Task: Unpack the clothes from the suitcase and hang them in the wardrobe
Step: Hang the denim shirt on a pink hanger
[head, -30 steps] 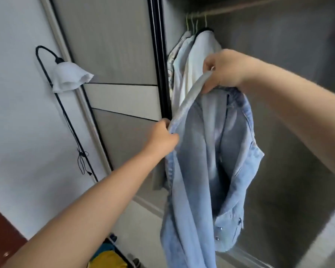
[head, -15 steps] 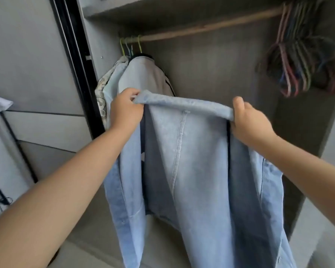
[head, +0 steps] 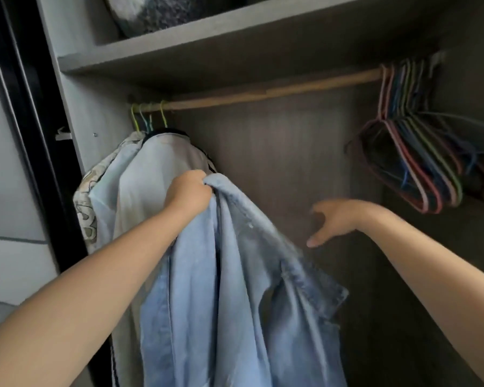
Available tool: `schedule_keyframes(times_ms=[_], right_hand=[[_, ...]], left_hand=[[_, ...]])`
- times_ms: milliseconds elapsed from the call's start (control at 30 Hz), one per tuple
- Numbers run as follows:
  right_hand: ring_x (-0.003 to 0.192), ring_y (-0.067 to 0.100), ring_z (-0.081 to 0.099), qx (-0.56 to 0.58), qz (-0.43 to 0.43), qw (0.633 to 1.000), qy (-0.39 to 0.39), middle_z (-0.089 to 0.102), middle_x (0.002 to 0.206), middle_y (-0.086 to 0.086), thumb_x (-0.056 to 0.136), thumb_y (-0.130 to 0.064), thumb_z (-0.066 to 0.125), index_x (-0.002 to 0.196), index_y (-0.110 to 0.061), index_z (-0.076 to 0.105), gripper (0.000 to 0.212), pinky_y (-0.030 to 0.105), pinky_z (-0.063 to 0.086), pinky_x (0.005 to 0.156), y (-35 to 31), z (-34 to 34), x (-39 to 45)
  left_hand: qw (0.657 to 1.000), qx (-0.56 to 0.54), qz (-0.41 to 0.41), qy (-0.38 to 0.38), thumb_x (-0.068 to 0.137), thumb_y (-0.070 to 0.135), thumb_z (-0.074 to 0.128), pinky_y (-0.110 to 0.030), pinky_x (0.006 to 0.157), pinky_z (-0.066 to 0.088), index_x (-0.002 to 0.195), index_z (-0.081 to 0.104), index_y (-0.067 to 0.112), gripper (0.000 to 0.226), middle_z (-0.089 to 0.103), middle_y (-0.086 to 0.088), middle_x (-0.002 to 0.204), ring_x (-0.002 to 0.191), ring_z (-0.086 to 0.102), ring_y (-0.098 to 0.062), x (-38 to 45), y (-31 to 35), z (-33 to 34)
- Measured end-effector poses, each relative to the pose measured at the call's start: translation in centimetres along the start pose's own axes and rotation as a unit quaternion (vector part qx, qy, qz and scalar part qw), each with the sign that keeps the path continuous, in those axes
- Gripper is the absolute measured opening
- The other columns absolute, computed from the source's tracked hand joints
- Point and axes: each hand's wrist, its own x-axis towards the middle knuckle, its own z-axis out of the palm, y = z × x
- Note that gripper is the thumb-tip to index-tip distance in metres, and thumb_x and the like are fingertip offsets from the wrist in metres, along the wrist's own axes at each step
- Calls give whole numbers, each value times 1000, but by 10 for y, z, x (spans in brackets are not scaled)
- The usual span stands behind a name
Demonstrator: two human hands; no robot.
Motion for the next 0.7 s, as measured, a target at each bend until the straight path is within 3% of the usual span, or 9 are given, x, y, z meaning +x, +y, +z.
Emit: schedule_keyframes(times_ms=[67, 133, 200, 300, 433, 533, 600, 700], right_hand=[[134, 30, 29, -39, 43, 987, 147, 30, 146, 13, 85, -47, 57, 140, -8, 32, 72, 33, 31, 105, 6, -22, 14], [123, 36, 37, -94, 119, 922, 357, 39, 132, 21, 92, -34, 50, 129, -1, 43, 49, 40, 38, 97, 19, -41, 27], [118, 38, 40, -120, 185, 868, 445, 43, 126, 24, 95, -14, 40, 123, 4, 46, 34, 41, 39, 93, 30, -57, 33], [118, 39, 46, -110, 276, 861, 414, 49, 126, 24, 94, -5, 36, 120, 4, 51, 32, 42, 39, 94, 48, -73, 37], [115, 34, 54, -175, 303, 875, 334, 56, 124, 17, 92, -2, 40, 117, -1, 58, 31, 40, 46, 89, 64, -75, 38], [113, 32, 56, -202, 291, 879, 321, 59, 122, 15, 93, -1, 38, 118, -3, 58, 33, 37, 48, 87, 66, -72, 40], [115, 29, 55, -212, 280, 883, 312, 58, 124, 13, 94, -1, 35, 121, -4, 57, 34, 34, 48, 87, 62, -72, 41], [115, 31, 50, -224, 280, 860, 364, 50, 126, 18, 94, -2, 31, 120, 4, 53, 35, 33, 49, 85, 61, -74, 50]], left_hand=[[998, 40, 42, -14, 87, -3, 39, -36, 77, 40, 93, 58, -2, 20, 59, -24, 108, 104, 53, -37, 20, 7, 3], [992, 91, 78, -24, 87, -2, 39, -33, 72, 37, 95, 55, -2, 19, 59, -22, 108, 103, 54, -36, 35, 5, 6], [984, 142, 102, -31, 88, 0, 39, -32, 72, 38, 97, 55, 1, 18, 59, -19, 109, 103, 55, -35, 52, -1, 8], [972, 195, 128, -23, 88, 2, 39, -31, 73, 41, 102, 55, 7, 22, 59, -16, 110, 104, 56, -33, 74, -6, 13], [963, 217, 153, -36, 88, 1, 37, -31, 75, 41, 102, 54, 8, 23, 57, -14, 112, 107, 55, -33, 90, -6, 24], [964, 195, 178, -42, 85, 2, 41, -32, 74, 42, 86, 50, 10, 12, 60, -17, 108, 104, 57, -33, 99, -9, 38], [968, 162, 187, -46, 83, 2, 42, -31, 70, 40, 69, 36, 15, 20, 61, -17, 104, 101, 58, -33, 104, -6, 44], [969, 139, 200, -46, 82, 3, 43, -34, 71, 43, 64, 35, 16, 24, 61, -19, 103, 100, 58, -35, 109, 2, 49]])
